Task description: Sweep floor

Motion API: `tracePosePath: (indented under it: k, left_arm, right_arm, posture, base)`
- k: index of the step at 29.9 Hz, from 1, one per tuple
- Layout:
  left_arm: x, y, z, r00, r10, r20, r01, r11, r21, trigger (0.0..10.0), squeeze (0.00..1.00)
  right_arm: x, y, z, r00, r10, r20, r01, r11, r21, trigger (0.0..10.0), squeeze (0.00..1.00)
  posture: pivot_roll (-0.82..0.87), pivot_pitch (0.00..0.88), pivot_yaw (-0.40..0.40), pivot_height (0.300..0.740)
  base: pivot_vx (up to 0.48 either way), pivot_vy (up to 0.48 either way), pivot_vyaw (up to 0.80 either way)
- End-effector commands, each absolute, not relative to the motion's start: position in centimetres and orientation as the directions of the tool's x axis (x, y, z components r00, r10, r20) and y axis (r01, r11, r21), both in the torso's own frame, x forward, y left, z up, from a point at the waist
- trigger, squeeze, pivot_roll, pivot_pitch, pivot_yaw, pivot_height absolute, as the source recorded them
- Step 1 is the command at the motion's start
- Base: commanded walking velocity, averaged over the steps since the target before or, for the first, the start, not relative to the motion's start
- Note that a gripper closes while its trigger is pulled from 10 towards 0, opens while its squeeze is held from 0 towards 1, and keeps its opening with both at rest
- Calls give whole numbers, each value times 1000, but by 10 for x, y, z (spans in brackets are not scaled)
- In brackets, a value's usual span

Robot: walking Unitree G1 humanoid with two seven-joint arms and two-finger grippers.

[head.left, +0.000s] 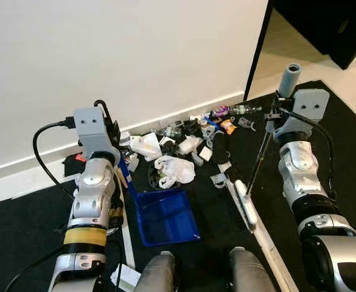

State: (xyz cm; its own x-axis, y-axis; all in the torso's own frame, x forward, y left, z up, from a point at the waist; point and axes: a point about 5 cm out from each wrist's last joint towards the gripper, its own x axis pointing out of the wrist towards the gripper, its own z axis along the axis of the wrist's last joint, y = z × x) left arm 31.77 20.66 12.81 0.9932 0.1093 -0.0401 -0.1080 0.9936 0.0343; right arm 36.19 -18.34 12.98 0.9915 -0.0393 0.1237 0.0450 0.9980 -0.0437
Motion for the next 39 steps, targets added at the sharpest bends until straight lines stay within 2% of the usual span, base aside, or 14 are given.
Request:
tracePosePath:
  k: [1, 5, 39]
  left_arm:
    - [317, 211, 127, 991, 127, -46, -125, 991, 44, 10000, 0]
    - [316, 211, 128, 992, 119, -35, -117, 992, 53, 10000, 0]
    - [316, 213, 133, 991, 131, -15, -130, 990, 46, 10000, 0]
  right_arm:
    - [361, -184, 132, 988, -43, 146, 50, 998, -43, 10000, 0]
    - [361, -184, 132, 988, -44, 146, 51, 998, -43, 10000, 0]
    - [361, -185, 131, 989, -49, 140, 56, 997, -45, 10000, 0]
  posture:
    - [11, 137, 68, 740]
    - [13, 139, 70, 740]
    - [17, 142, 69, 740]
  base:
    - [0, 0, 0]
    - [80, 0, 0]
    - [362, 0, 0]
